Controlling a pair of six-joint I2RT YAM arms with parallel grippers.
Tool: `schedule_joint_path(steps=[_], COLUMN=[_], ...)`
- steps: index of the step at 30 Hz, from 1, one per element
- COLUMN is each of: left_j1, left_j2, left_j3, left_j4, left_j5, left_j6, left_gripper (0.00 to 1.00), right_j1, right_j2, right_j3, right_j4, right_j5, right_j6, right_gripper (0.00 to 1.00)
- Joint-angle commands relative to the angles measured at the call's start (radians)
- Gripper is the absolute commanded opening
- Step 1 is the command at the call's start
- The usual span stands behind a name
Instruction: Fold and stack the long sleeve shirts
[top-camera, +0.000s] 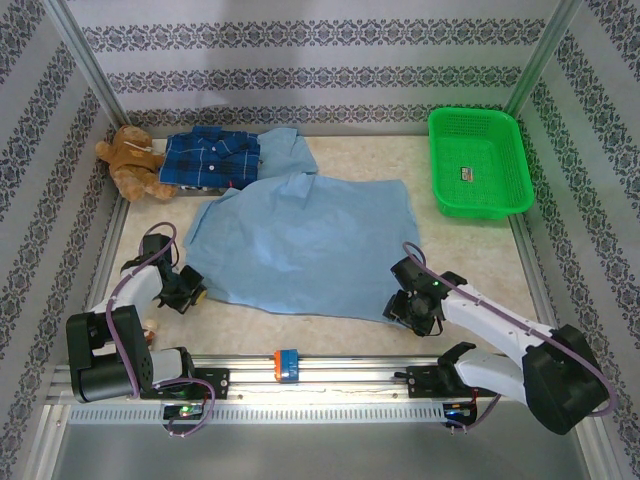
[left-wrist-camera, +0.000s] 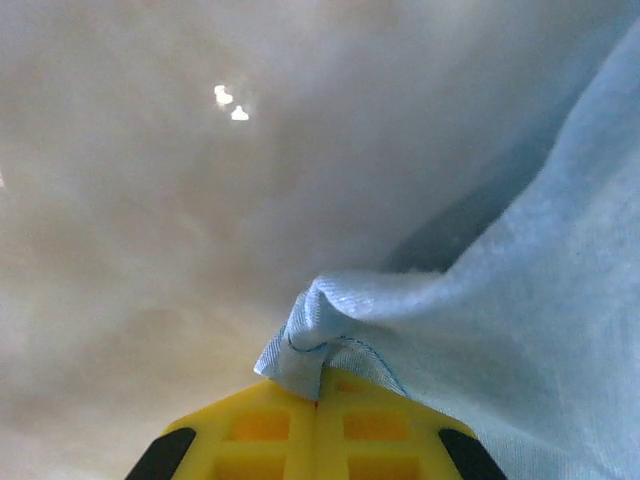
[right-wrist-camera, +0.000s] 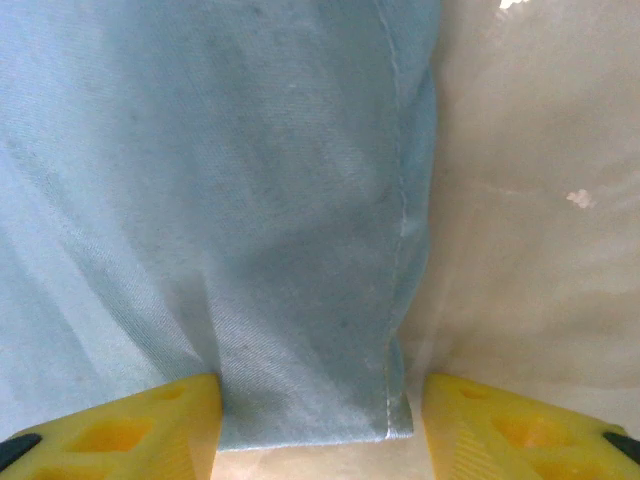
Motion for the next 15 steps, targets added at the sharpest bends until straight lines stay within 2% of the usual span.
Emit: schedule_joint_path(steps=[1, 3, 6, 7, 15], left_j1=[-0.003, -0.003, -0.003, -0.003, -0.003], left_j2=[-0.017, -0.023, -0.042, -0.049, -0.141], left_j3=[-0.007, -0.007, -0.002, 0.004, 0.092], left_j4=[0.027, 0.023, 0.011, 0.001, -0.136], left_j5=[0.022, 0.025, 0.027, 0.027, 0.001], left_j6=[0.025, 0.026, 0.033, 0.038, 0.110], left_gripper=[0.00, 0.00, 0.00, 0.00, 0.00], right_j1=[-0.005, -0.009, -0.026, -0.031, -0.038], right_j2=[0.029, 0.038, 0.057, 0.066, 0.004], right_j3=[-0.016, -0.016, -0.014, -0.011, 0.097], right_j4=[0.005, 0.014, 0.039, 0.046, -0.075], right_j5=[0.002, 0.022, 0.041, 0.040, 0.086], right_j6=[0.020, 0.023, 0.031, 0.031, 0.004], right_gripper=[0.49, 0.39, 0.08, 0.00, 0.00])
